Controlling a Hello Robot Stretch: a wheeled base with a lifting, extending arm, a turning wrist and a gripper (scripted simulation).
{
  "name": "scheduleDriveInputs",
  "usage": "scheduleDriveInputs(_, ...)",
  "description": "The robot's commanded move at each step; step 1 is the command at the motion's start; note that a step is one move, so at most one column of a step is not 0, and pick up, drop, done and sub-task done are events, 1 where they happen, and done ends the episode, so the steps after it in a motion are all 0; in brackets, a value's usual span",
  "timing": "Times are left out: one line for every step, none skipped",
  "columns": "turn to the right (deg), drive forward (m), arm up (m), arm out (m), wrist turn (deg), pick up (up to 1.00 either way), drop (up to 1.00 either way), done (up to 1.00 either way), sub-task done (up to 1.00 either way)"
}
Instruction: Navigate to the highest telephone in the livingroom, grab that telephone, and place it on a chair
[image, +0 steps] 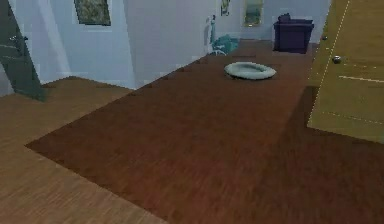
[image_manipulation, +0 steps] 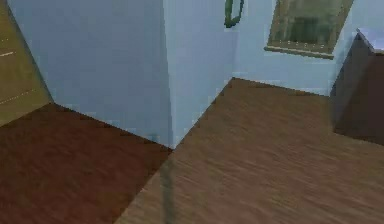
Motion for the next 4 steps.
scheduleDriveInputs(0.0, 1.00, 0.00, 0.00, 0.0, 0.00, 0.00, 0.00, 0.00)
scheduleDriveInputs(0.0, 1.00, 0.00, 0.00, 0.0, 0.00, 0.00, 0.00, 0.00)
scheduleDriveInputs(0.0, 1.00, 0.00, 0.00, 0.0, 0.00, 0.00, 0.00, 0.00)
scheduleDriveInputs(0.0, 1.00, 0.00, 0.00, 0.0, 0.00, 0.00, 0.00, 0.00)
